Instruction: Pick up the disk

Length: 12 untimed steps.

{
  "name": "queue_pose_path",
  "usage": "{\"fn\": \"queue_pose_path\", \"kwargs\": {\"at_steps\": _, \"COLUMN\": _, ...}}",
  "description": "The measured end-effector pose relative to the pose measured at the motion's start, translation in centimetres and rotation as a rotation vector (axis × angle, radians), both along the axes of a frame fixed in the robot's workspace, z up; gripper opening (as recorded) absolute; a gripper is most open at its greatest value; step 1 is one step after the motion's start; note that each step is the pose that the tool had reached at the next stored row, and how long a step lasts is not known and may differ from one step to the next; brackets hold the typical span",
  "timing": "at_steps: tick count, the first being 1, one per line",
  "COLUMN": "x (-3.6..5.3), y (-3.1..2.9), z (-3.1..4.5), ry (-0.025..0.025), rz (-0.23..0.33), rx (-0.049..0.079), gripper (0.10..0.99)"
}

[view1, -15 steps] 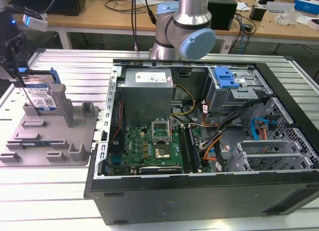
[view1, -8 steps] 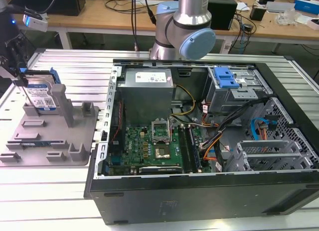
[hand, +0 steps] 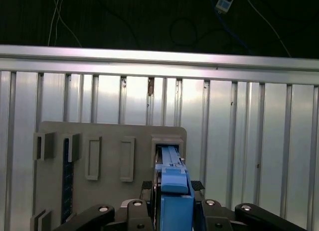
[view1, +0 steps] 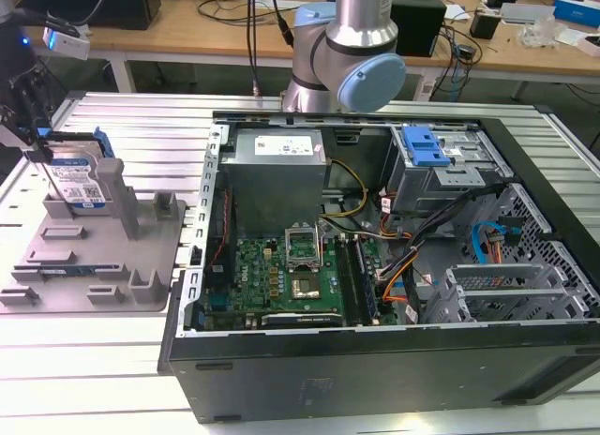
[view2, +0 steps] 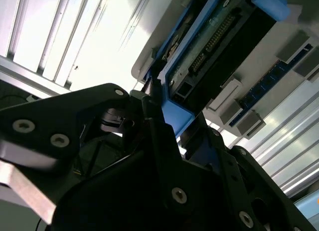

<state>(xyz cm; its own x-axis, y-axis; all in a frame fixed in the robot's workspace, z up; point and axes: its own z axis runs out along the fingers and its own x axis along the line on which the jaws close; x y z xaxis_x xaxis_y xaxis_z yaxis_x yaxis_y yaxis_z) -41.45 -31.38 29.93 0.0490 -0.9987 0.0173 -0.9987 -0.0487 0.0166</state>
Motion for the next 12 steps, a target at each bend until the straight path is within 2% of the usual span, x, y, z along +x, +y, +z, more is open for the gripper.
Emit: {"fn": "queue_pose_path", "kwargs": {"at_steps": 12, "x": 0.00, "y": 0.00, "z": -0.03, "ry": 0.0000, "rz": 0.000, "rx": 0.000, "gripper": 0.369}}
